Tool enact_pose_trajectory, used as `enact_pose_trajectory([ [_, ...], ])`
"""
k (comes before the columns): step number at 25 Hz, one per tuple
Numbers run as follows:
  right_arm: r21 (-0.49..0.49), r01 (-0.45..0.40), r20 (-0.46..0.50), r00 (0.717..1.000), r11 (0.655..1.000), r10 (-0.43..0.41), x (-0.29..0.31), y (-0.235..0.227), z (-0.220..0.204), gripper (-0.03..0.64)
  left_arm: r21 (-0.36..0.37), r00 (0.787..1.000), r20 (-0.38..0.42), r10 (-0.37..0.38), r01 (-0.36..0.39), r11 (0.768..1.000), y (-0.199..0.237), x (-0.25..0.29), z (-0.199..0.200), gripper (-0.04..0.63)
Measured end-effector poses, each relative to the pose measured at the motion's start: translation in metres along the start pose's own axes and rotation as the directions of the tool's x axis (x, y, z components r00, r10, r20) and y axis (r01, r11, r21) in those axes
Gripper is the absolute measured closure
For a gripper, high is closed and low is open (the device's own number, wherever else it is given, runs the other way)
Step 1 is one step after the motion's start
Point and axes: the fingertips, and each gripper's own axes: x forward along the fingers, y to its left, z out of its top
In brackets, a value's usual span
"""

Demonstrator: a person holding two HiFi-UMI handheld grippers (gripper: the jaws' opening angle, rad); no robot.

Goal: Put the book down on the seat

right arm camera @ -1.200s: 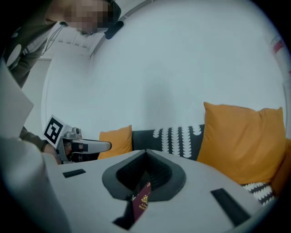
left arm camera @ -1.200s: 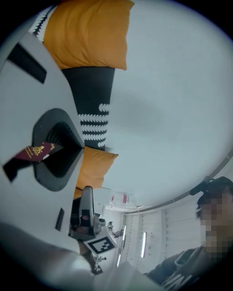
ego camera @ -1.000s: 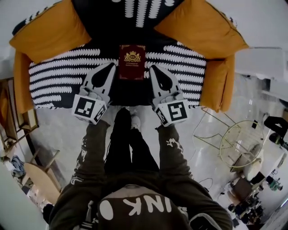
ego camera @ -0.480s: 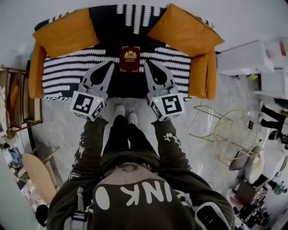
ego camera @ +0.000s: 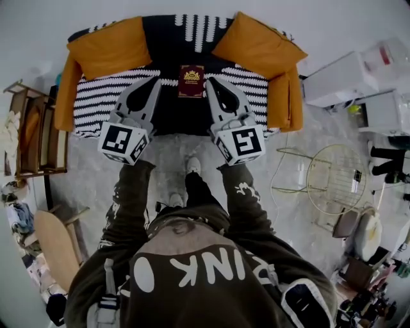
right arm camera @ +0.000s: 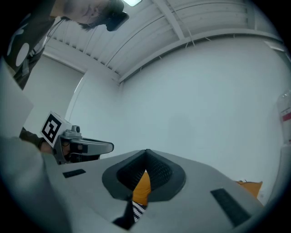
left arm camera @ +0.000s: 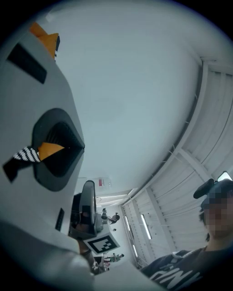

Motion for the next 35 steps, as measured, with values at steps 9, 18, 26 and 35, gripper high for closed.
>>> enact_pose_trajectory([
  [9, -0.025, 0.015, 0.026, 1.0, 1.0, -0.014, -0.077, 0.112, 0.036, 0.607, 0.014, 0.999, 0.047, -0.022, 0.021, 1.0, -0.04, -0.126, 0.034, 0.592],
  [18, -0.045, 0.03, 0.046, 0.999, 0.999, -0.028, -0.12, 0.162, 0.066, 0.607, 0.031, 0.996, 0.078, -0.033, 0.031, 0.999, -0.068, -0.187, 0.057, 0.592],
  [26, -0.063, 0.025, 0.055, 0.998, 0.998, -0.022, -0.134, 0.163, 0.082, 0.607, 0.055, 0.993, 0.118, -0.001, -0.005, 0.998, -0.08, -0.202, 0.077, 0.592],
  [35, -0.056, 0.011, 0.036, 0.999, 0.998, -0.009, -0.152, 0.153, 0.078, 0.607, 0.06, 0.993, 0.121, -0.006, -0.001, 0.998, -0.104, -0.193, 0.08, 0.592],
])
